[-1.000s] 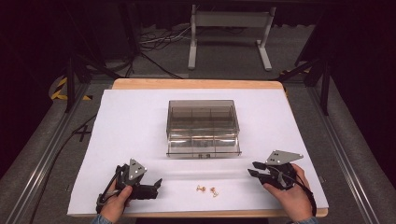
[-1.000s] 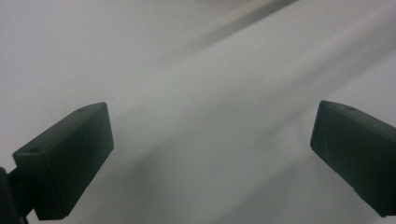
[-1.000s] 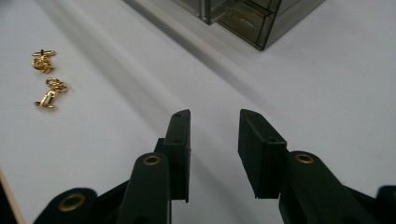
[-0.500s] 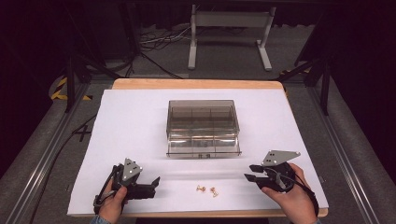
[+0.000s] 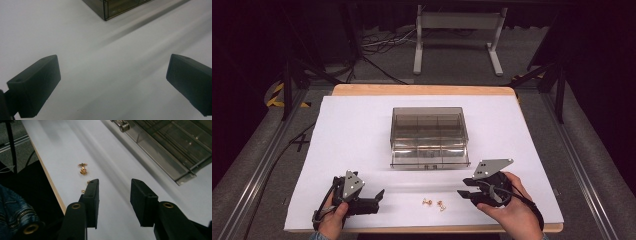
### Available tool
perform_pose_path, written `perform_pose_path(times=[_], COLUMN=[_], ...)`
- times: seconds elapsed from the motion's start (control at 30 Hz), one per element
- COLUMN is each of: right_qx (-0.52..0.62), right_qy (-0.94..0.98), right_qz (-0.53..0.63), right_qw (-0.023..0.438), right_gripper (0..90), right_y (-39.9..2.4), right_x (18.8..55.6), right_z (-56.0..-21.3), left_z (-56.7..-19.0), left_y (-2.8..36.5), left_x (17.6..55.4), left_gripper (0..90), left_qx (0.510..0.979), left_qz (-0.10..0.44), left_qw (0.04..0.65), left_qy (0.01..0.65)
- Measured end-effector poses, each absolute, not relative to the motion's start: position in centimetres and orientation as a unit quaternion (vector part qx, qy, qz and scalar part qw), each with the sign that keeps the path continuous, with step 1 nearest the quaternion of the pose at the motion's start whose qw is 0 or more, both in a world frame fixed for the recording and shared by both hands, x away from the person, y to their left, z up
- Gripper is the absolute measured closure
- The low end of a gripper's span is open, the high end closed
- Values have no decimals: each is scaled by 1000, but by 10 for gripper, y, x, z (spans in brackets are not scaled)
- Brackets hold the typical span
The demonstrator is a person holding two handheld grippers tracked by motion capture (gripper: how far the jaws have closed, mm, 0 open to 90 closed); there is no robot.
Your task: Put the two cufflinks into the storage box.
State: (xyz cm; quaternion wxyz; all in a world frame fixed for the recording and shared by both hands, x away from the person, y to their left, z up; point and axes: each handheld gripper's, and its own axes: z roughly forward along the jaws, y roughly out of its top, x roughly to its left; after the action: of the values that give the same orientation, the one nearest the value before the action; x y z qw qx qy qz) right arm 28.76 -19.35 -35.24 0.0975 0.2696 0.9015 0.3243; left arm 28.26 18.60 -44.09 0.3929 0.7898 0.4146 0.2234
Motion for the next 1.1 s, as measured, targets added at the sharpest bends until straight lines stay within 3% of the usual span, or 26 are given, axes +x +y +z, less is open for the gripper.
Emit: perform_pose_path(times=[0.47, 0.9, 1.1], right_qx=[246, 238, 237], right_qy=[908, 918, 917], right_qz=[335, 313, 315], right_qw=[57, 44, 58], right_gripper=[588, 585, 591], right_y=[-159, -127, -118], right_x=[288, 294, 298], right_z=[-342, -356, -366], left_z=[-441, -441, -441], left_y=[187, 187, 188], left_x=[283, 283, 282], left_gripper=[1, 1, 1], left_qx=[789, 790, 790], left_qz=[224, 226, 223], left_qw=[393, 392, 393], left_qy=[416, 415, 414])
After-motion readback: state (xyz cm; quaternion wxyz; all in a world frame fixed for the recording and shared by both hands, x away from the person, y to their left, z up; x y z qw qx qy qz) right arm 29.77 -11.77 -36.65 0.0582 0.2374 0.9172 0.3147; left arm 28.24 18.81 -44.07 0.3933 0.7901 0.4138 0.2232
